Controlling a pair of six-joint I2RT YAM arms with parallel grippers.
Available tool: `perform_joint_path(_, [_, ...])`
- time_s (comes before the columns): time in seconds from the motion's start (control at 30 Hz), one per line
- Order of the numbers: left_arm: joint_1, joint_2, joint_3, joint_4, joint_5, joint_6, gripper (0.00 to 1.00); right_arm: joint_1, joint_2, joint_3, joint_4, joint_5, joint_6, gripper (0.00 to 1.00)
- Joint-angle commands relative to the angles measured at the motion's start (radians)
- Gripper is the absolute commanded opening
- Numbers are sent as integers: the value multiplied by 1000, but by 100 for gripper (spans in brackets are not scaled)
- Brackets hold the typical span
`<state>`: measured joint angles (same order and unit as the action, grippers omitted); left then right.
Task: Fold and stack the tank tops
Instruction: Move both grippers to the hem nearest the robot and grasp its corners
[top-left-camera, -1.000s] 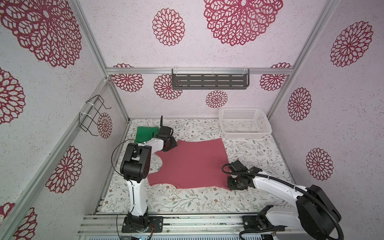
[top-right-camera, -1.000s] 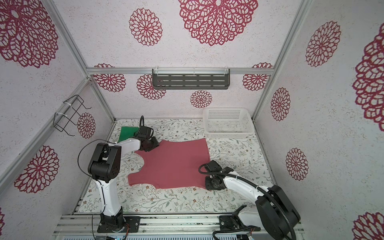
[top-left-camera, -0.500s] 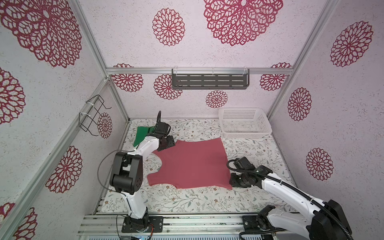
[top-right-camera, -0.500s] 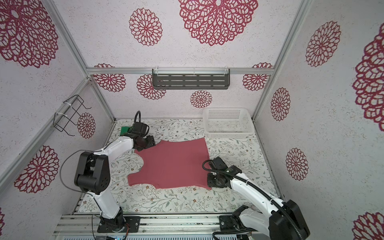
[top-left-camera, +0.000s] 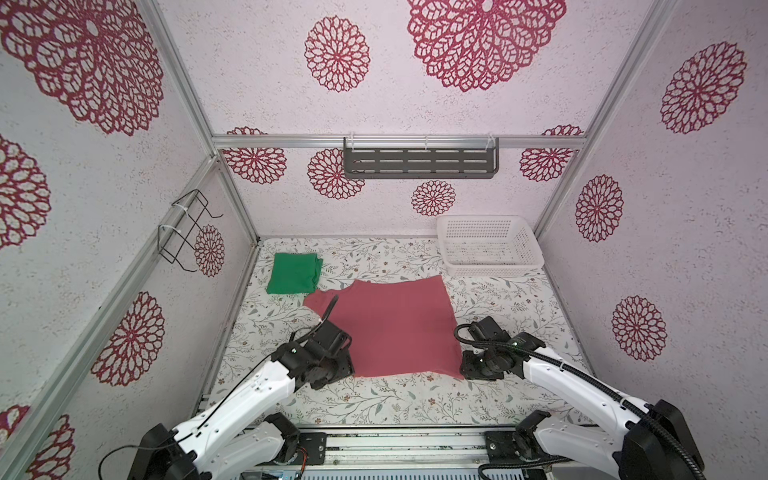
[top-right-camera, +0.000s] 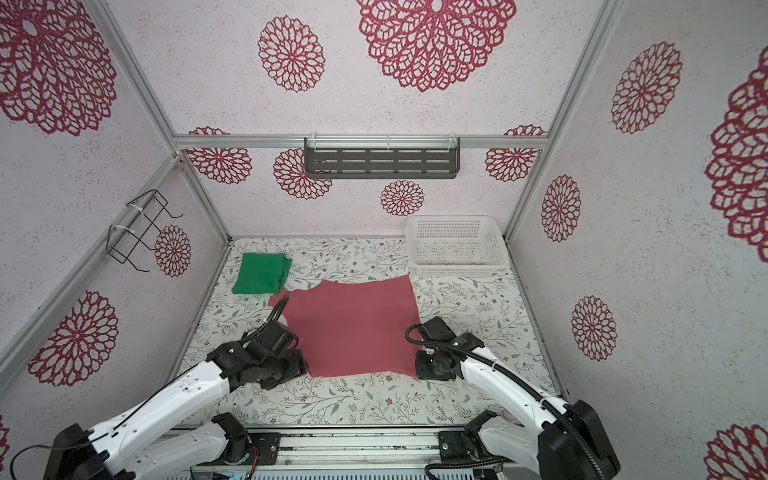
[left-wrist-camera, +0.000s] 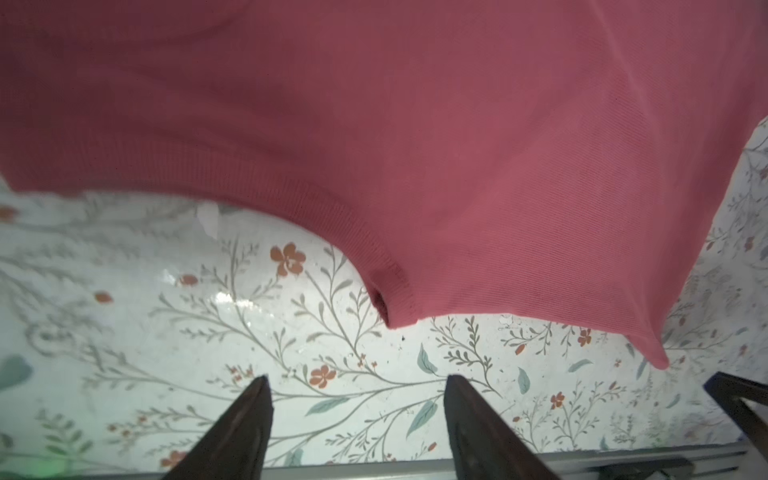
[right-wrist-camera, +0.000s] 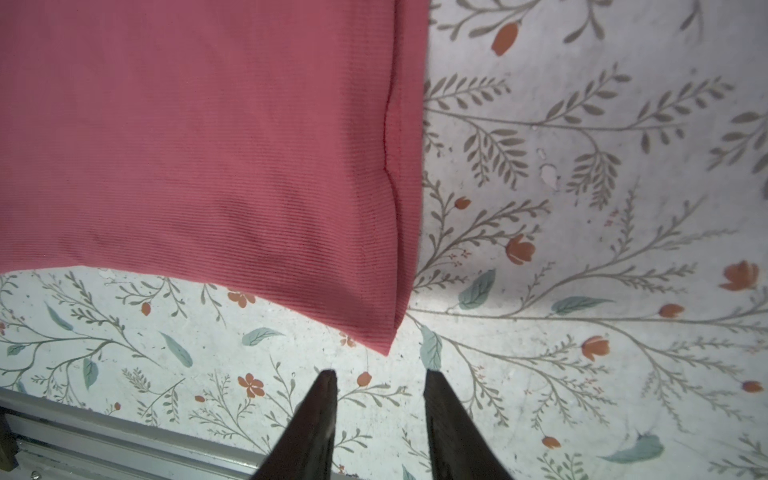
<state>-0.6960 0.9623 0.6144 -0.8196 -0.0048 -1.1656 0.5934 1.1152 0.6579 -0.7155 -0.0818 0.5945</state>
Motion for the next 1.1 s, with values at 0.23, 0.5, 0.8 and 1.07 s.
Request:
perform_joint_path(0.23, [-111,8,-246,482,-62,-477,63,-4,-18,-9,-7,10,-5,38])
perform_joint_path(0.5, [-120,35,-295,526,-122,-521,53,-6,-18,-22,-1,13,-5,38])
perform_joint_path(0.8, [-122,59,-298,540,-122,-526,40,-4,-17,-51,37,-27,12,38])
perform_joint_path(1.07, [-120,118,-282,567,-111,-501,23,-3,-36,-61,57,-33,23,38])
